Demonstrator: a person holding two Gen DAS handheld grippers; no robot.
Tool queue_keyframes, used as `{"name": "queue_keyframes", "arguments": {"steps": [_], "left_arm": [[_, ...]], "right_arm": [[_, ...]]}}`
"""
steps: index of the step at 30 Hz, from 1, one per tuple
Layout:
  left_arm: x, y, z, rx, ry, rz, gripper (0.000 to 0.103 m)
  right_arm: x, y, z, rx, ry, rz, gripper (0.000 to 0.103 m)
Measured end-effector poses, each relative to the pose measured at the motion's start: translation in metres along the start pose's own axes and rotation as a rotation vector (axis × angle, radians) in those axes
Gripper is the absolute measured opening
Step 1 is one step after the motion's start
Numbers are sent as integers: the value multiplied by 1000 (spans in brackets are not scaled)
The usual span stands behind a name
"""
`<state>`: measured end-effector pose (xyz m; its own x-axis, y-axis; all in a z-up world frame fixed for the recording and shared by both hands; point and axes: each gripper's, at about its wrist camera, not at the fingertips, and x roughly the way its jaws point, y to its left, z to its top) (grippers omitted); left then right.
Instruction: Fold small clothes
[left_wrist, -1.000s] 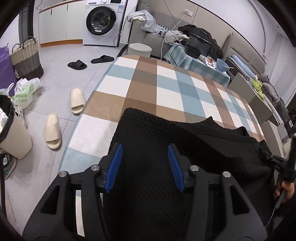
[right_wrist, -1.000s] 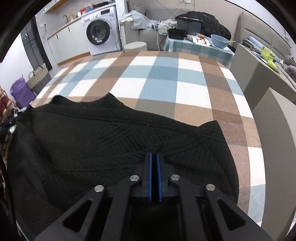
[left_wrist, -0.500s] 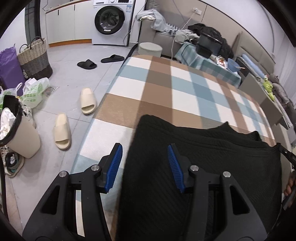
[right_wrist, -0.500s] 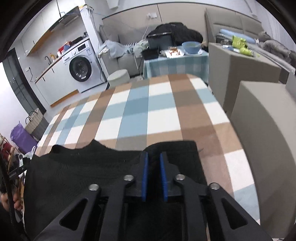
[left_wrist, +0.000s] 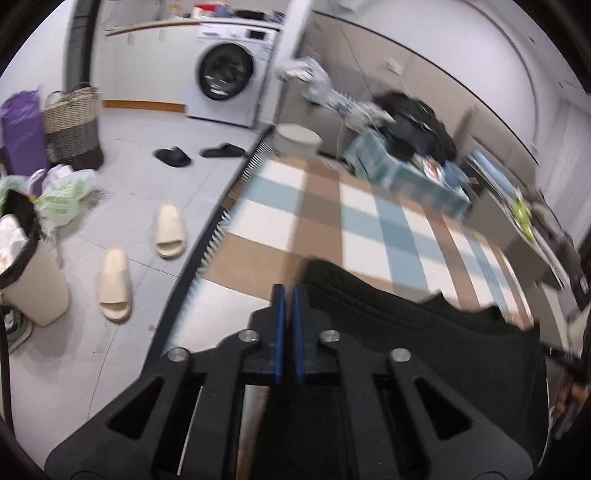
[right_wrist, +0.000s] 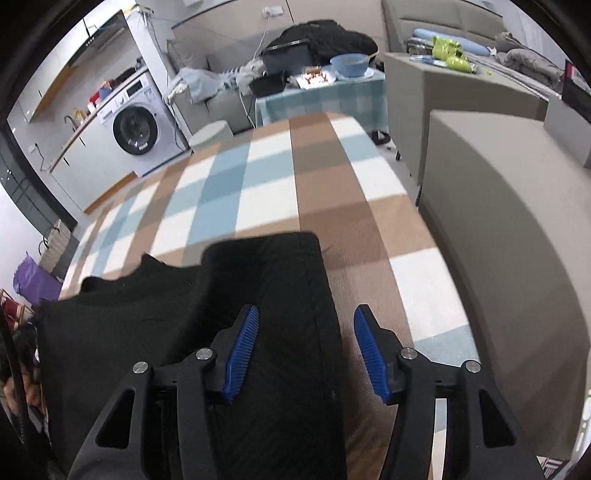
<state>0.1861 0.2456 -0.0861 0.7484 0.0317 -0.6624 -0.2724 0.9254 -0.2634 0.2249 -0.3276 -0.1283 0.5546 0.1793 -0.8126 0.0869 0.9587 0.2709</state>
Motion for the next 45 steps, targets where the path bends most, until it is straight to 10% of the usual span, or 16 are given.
{"name": "queue_keyframes", "arguments": {"steps": [5, 9, 12, 14, 17, 22, 26, 32, 40, 45], "left_arm": [[-1, 27, 5, -78, 16, 24, 0], [0, 17, 1, -38, 62, 4, 0], [4, 7, -3, -4, 108, -17, 1], [9, 0, -6, 8, 125, -33, 21], [16, -8, -9, 33, 130, -17, 53], [31, -18, -15, 83, 167, 20, 53], [35, -24, -18, 125, 149, 14, 6], [-1, -16, -12, 92, 15, -28, 3], [-1, 17, -9, -7, 40, 51, 0], [-6, 10, -20, 19, 94, 29, 0]], "right_arm": [[9, -1, 3, 17, -9, 33, 55], [15, 2, 5, 7, -12, 51, 13], [-17, 7, 4, -27, -163, 169, 6], [-38, 8, 5, -46, -231, 143, 6], [-16, -6, 11, -3, -86, -12, 6], [0, -7, 6, 1, -26, -44, 6], [-2, -6, 5, -6, -27, -28, 10], [-1, -5, 4, -7, -31, -25, 10], [-5, 0, 4, -23, -60, -27, 10], [-20, -3, -3, 13, -67, 11, 39]]}}
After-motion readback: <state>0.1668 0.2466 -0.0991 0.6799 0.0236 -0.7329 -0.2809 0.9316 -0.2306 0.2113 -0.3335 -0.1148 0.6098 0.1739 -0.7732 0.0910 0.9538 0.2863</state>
